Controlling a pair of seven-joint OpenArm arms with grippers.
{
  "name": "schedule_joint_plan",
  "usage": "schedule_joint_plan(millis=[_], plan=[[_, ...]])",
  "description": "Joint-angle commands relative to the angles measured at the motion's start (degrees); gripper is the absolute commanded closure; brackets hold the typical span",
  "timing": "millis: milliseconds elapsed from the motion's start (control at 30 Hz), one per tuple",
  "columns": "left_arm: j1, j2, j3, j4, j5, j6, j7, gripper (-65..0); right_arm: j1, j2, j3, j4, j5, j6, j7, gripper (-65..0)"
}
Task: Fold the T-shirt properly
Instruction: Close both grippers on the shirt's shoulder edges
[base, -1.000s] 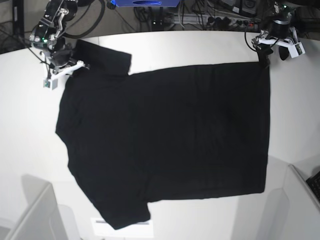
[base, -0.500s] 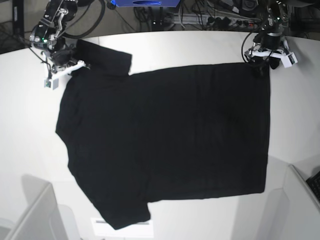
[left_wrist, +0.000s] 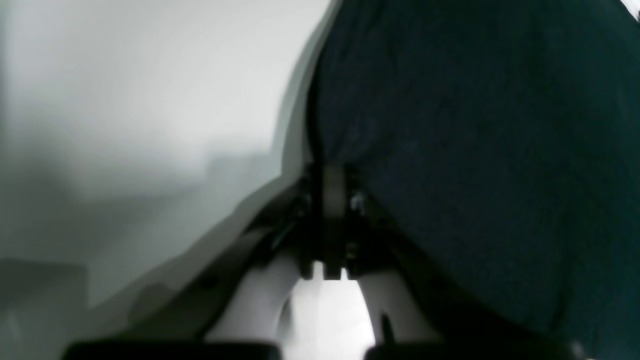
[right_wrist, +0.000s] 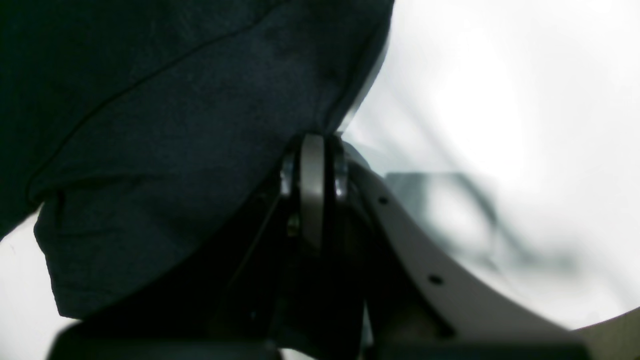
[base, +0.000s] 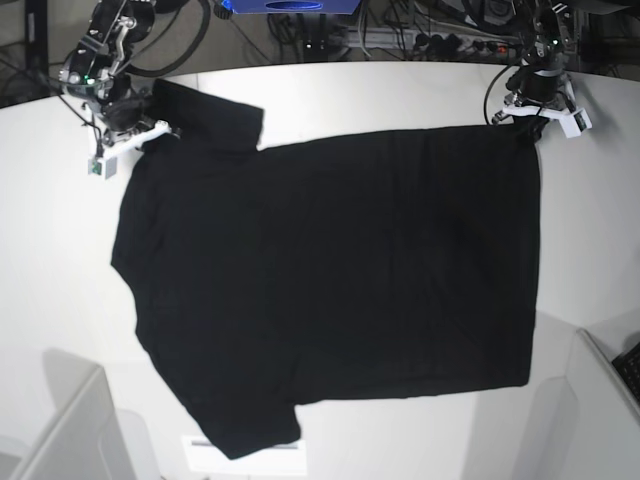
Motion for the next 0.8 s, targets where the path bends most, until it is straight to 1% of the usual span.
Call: schedule_joint_plan(millis=[0,200,433,500,633,700,767], plan=[[0.63,-0.50,-0.11,0.69,-0.20,-0.18,0.28,0.0,-0.64,0.12,0.23,0.49,-1.03,0.19,-2.28,0.0],[2.03,-0.76,-0.46,0.78,-0.11,-0.18,0.28,0.0,-3.28,-0.50,0.84,5.50,-0.94,0.19,-2.19,0.0],[5.81,-0.76,-0.90,5.52,0.15,-0.18,0.28,0.0,-5.92,-0.50,0.93,9.02,-0.94,0.19,-2.19,0.0],[7.48,-0.76,-0.90,7.46,2.79,-0.18,0.28,0.0,-6.53,-0.50,0.93,9.11,-0.94,0.19,-2.19,0.0],[10.91,-0.41,-0.90,13.00,11.40,-0.18,0.19,0.0,-8.38,-0.50,0.67,10.25,-0.94,0.19,-2.19,0.0],[12.14,-0.32,-0.90,15.11,14.04,-0.18,0.19,0.0,-9.17,-0.50,0.58,12.19,-0.86,0.28,-2.19,0.0],[12.41,-0.23,-0.90,16.16,15.10,-0.09,0.19,0.0,-9.17,-0.50,0.76,14.12,0.20,0.28,-2.19,0.0]])
